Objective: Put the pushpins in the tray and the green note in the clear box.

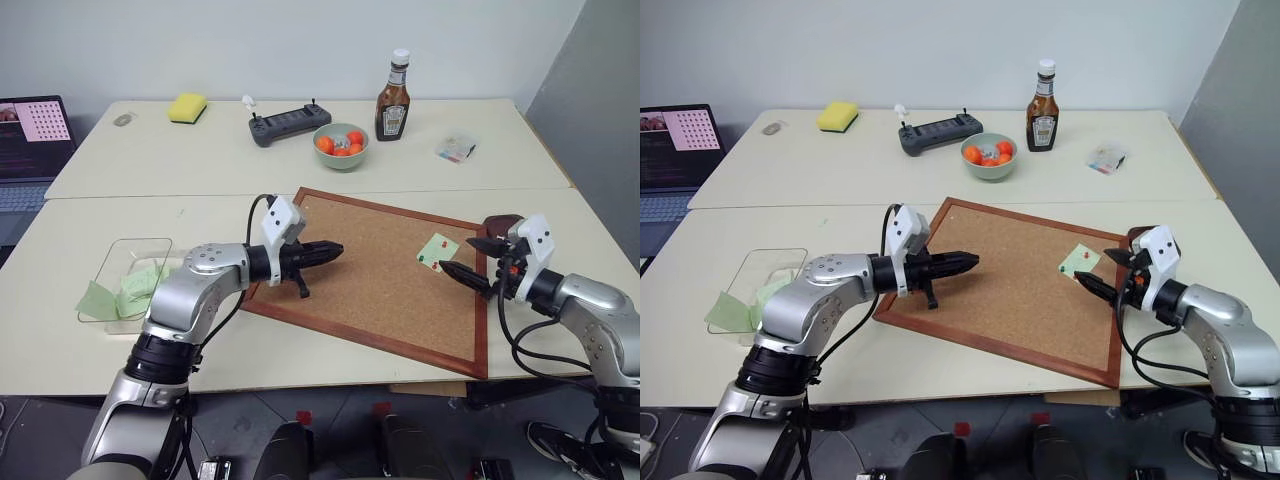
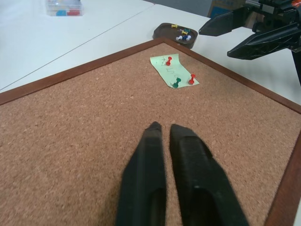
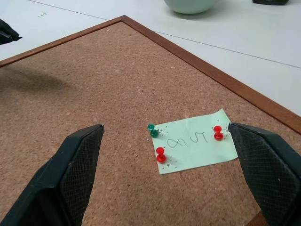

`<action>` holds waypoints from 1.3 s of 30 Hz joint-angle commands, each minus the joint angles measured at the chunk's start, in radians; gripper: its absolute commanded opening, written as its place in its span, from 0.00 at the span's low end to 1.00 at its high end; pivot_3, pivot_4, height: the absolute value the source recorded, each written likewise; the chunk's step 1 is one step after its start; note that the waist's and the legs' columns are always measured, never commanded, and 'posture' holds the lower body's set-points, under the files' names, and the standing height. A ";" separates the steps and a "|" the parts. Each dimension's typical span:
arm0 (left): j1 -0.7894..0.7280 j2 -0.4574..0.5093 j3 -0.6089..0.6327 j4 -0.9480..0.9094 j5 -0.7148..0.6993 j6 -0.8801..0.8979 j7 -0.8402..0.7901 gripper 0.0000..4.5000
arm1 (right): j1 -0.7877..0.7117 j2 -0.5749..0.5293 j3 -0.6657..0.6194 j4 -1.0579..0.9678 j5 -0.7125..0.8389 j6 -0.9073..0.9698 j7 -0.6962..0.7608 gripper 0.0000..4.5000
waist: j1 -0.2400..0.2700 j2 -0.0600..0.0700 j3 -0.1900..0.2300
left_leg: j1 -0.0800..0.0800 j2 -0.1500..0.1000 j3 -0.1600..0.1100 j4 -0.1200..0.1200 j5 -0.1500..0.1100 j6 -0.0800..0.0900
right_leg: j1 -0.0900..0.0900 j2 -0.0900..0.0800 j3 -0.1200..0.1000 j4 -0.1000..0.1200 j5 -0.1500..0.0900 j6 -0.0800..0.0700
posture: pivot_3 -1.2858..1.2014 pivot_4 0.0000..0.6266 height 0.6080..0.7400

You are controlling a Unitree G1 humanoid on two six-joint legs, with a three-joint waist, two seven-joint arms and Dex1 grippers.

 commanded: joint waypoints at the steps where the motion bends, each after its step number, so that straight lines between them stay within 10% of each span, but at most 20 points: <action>1: -0.021 -0.025 -0.015 0.000 0.027 -0.040 -0.002 0.01 | -0.030 0.016 0.007 0.040 -0.020 -0.050 -0.001 1.00 | 0.000 0.000 0.000 | 0.000 0.000 0.000 0.000 0.000 0.000 | 0.000 0.000 0.000 0.000 0.000 0.000 | 0.52 0.24 1.00; 22: -0.038 -0.129 -0.174 0.229 0.252 -0.127 -0.014 0.01 | -0.228 0.116 0.059 0.432 -0.112 -0.209 0.034 1.00 | 0.000 0.000 0.000 | 0.000 -0.001 0.000 0.001 0.000 0.000 | 0.000 -0.001 0.000 0.001 0.001 0.000 | 0.52 0.24 1.00; 39: -0.029 -0.114 -0.158 0.197 0.259 -0.085 -0.013 0.00 | -0.300 0.138 0.069 0.603 -0.188 -0.320 0.040 0.29 | -0.001 0.001 0.000 | 0.000 0.000 0.000 0.001 0.000 0.000 | 0.000 -0.001 0.000 0.001 0.001 0.000 | 0.52 0.24 1.00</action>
